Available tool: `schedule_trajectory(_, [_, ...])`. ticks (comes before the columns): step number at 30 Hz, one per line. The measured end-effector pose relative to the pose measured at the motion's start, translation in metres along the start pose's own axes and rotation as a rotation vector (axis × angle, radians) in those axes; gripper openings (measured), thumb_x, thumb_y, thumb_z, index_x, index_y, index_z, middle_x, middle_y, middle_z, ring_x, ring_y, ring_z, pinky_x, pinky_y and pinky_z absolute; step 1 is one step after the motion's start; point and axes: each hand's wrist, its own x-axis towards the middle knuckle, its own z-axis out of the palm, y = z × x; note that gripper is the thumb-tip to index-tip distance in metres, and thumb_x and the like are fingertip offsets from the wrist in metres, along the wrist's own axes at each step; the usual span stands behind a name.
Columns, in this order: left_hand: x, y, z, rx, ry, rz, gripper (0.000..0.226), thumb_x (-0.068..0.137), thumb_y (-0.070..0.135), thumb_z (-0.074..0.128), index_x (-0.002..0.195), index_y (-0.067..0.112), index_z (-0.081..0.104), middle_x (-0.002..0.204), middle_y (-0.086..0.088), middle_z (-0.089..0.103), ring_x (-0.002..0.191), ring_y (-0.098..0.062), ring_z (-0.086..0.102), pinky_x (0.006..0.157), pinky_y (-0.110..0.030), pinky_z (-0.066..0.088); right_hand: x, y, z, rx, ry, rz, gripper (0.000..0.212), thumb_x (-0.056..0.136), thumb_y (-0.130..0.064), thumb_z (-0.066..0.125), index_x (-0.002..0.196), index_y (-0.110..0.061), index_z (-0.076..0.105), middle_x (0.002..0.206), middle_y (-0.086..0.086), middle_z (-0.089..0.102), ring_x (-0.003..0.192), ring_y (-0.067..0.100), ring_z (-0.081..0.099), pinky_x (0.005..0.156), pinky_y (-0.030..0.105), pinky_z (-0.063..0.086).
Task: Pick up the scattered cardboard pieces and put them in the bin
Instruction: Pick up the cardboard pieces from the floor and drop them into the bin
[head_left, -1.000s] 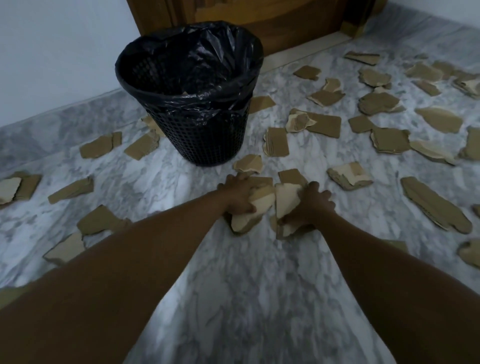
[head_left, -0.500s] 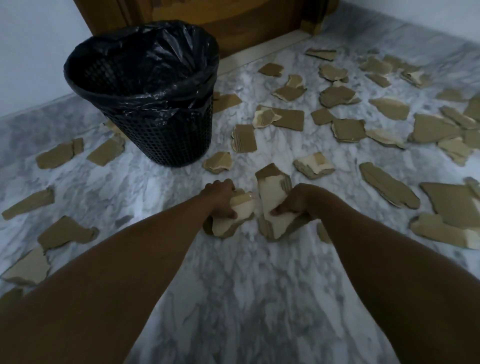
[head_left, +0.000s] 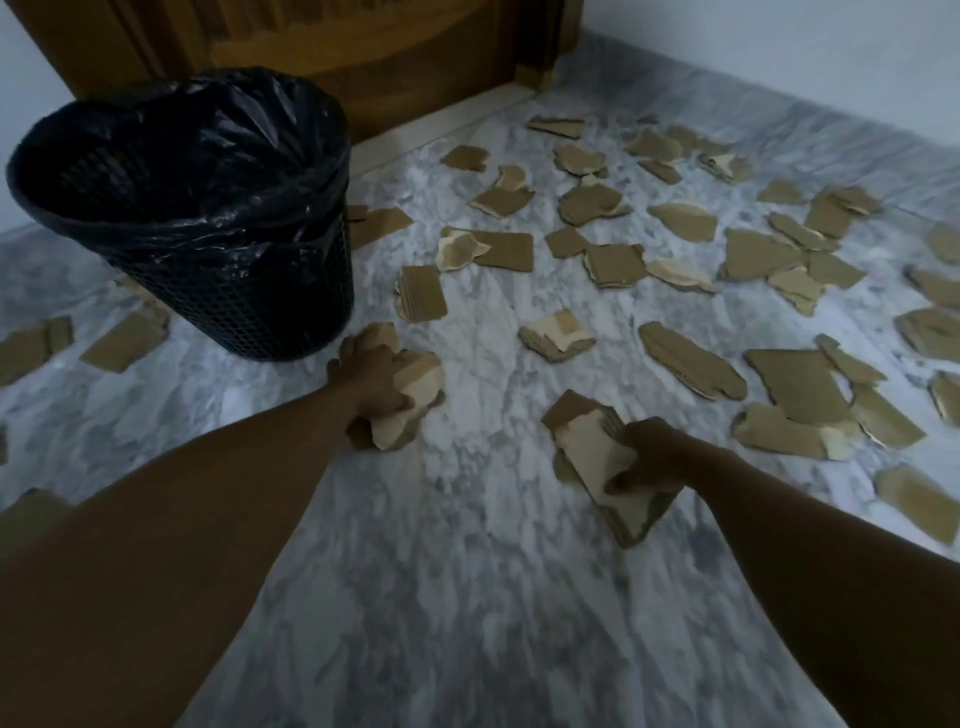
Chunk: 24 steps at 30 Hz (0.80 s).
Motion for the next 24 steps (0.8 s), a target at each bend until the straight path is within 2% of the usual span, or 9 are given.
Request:
schedule_trajectory(3, [0.007, 0.001, -0.010, 0.043, -0.112, 0.064, 0.099, 0.085, 0.056, 0.065, 0.156, 0.011, 0.011, 0.163, -0.010, -0.011, 0.150, -0.034, -0.007, 0.119, -0.047, 0.013, 0.005, 0.001, 0.000, 0.101, -0.019, 0.009, 0.095, 0.075, -0.050, 0.080, 0.150, -0.014, 0.034, 0.149, 0.009, 0.040, 0.134, 0.026, 0.043, 0.105, 0.033, 0.039])
schedule_trajectory(7, [0.016, -0.012, -0.009, -0.057, -0.120, 0.103, 0.099, 0.079, 0.060, 0.069, 0.152, 0.010, 0.023, 0.154, -0.011, 0.029, 0.138, -0.031, 0.034, 0.109, -0.041, 0.038, 0.015, -0.009, -0.013, 0.348, -0.046, 0.001, 0.084, 0.070, -0.037, 0.087, 0.138, -0.009, 0.047, 0.132, 0.008, 0.055, 0.117, 0.025, 0.057, 0.097, 0.038, 0.051])
schedule_trajectory(10, [0.018, -0.018, 0.001, -0.049, -0.019, 0.136, 0.090, 0.077, 0.060, 0.071, 0.142, 0.011, 0.036, 0.140, -0.013, 0.042, 0.126, -0.032, 0.042, 0.100, -0.039, 0.042, 0.028, -0.021, -0.033, 0.785, 0.041, 0.027, 0.063, 0.072, -0.027, 0.088, 0.121, 0.001, 0.061, 0.103, 0.009, 0.068, 0.091, 0.026, 0.068, 0.070, 0.037, 0.061])
schedule_trajectory(13, [0.023, -0.020, 0.004, -0.049, -0.035, 0.110, 0.094, 0.074, 0.060, 0.074, 0.144, 0.009, 0.036, 0.142, -0.016, 0.034, 0.130, -0.032, 0.037, 0.104, -0.040, 0.041, 0.046, -0.044, -0.042, 1.038, 0.186, 0.043, 0.059, 0.074, -0.026, 0.086, 0.121, 0.000, 0.061, 0.106, 0.012, 0.067, 0.089, 0.027, 0.067, 0.052, 0.029, 0.054])
schedule_trajectory(15, [0.029, -0.020, 0.003, -0.056, -0.056, 0.067, 0.100, 0.070, 0.064, 0.074, 0.145, 0.011, 0.036, 0.143, -0.016, 0.033, 0.130, -0.033, 0.038, 0.104, -0.040, 0.041, 0.068, -0.057, -0.043, 1.143, 0.259, 0.065, 0.068, 0.072, -0.030, 0.087, 0.126, -0.001, 0.058, 0.117, 0.013, 0.065, 0.102, 0.030, 0.066, 0.065, 0.036, 0.058])
schedule_trajectory(17, [0.033, -0.018, 0.007, -0.028, -0.059, 0.028, 0.102, 0.068, 0.068, 0.073, 0.145, 0.015, 0.035, 0.143, -0.015, 0.036, 0.130, -0.034, 0.038, 0.106, -0.041, 0.038, 0.086, -0.066, -0.043, 1.113, 0.328, 0.125, 0.091, 0.060, -0.050, 0.089, 0.130, -0.002, 0.055, 0.125, 0.013, 0.061, 0.110, 0.033, 0.061, 0.085, 0.046, 0.058])
schedule_trajectory(19, [0.036, -0.017, 0.014, -0.009, -0.047, -0.005, 0.102, 0.065, 0.071, 0.071, 0.144, 0.018, 0.035, 0.143, -0.013, 0.039, 0.132, -0.035, 0.036, 0.108, -0.045, 0.034, 0.103, -0.069, -0.043, 0.948, 0.375, 0.182, 0.106, 0.053, -0.065, 0.082, 0.134, -0.004, 0.051, 0.135, 0.014, 0.050, 0.122, 0.036, 0.050, 0.098, 0.052, 0.050])
schedule_trajectory(21, [0.038, -0.017, 0.021, -0.040, -0.027, -0.053, 0.101, 0.063, 0.069, 0.072, 0.142, 0.019, 0.035, 0.141, -0.013, 0.043, 0.130, -0.036, 0.038, 0.105, -0.047, 0.037, 0.118, -0.073, -0.047, 0.737, 0.396, 0.178, 0.100, 0.060, -0.068, 0.078, 0.134, -0.006, 0.050, 0.149, 0.011, 0.033, 0.135, 0.037, 0.032, 0.106, 0.056, 0.038])
schedule_trajectory(24, [0.040, -0.016, 0.021, -0.052, 0.007, -0.092, 0.095, 0.066, 0.065, 0.075, 0.138, 0.015, 0.040, 0.137, -0.014, 0.048, 0.126, -0.036, 0.045, 0.102, -0.046, 0.040, 0.136, -0.078, -0.063, 0.514, 0.293, 0.175, 0.108, 0.062, -0.070, 0.077, 0.142, -0.007, 0.042, 0.161, 0.008, 0.012, 0.144, 0.038, 0.015, 0.113, 0.058, 0.027])
